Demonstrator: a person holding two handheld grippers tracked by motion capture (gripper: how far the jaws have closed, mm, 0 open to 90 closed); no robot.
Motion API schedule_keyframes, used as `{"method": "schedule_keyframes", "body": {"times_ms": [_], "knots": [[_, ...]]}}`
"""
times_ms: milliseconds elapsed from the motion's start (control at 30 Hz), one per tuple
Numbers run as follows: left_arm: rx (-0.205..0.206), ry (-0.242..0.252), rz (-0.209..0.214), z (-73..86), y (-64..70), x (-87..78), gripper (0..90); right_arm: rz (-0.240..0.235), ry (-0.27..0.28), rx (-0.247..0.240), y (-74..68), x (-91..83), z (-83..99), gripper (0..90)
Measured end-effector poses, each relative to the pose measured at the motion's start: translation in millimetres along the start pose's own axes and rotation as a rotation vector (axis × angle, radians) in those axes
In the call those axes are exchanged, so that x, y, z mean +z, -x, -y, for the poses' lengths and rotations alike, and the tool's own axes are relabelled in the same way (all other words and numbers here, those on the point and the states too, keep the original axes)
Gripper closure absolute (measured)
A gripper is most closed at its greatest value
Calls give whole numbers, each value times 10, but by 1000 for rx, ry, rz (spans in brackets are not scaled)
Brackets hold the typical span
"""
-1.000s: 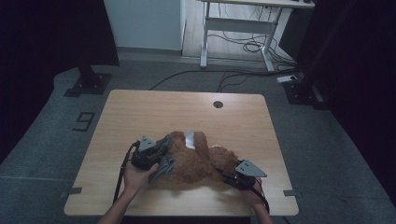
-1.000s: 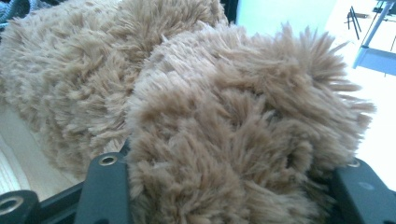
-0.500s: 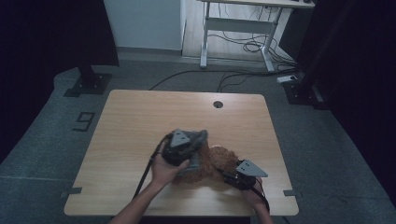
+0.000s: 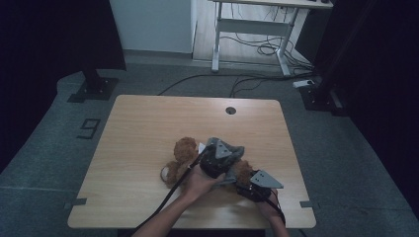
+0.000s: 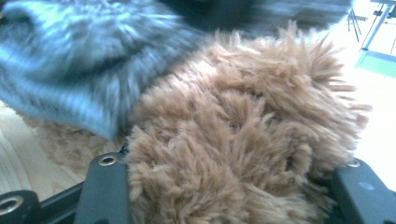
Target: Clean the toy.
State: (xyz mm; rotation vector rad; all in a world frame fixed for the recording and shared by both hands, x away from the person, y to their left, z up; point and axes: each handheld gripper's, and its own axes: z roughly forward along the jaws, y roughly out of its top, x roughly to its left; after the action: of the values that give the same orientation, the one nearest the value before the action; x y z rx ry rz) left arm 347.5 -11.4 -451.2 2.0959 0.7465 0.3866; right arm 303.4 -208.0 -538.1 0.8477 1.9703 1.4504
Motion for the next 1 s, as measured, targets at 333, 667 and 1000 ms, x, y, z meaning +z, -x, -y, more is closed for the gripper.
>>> {"method": "schedule_keyframes", "body": {"times_ms": [333, 667, 1000], "knots": [[-100, 55, -49, 245, -489, -452, 793, 2, 7, -7, -17, 7, 1, 415], [-234, 21, -78, 554, -1000, -584, 790, -7, 22, -3, -6, 11, 14, 415], [-286, -6, -144, 702, -1231, -770, 788, -7, 24, -5, 1, 5, 23, 415]]}}
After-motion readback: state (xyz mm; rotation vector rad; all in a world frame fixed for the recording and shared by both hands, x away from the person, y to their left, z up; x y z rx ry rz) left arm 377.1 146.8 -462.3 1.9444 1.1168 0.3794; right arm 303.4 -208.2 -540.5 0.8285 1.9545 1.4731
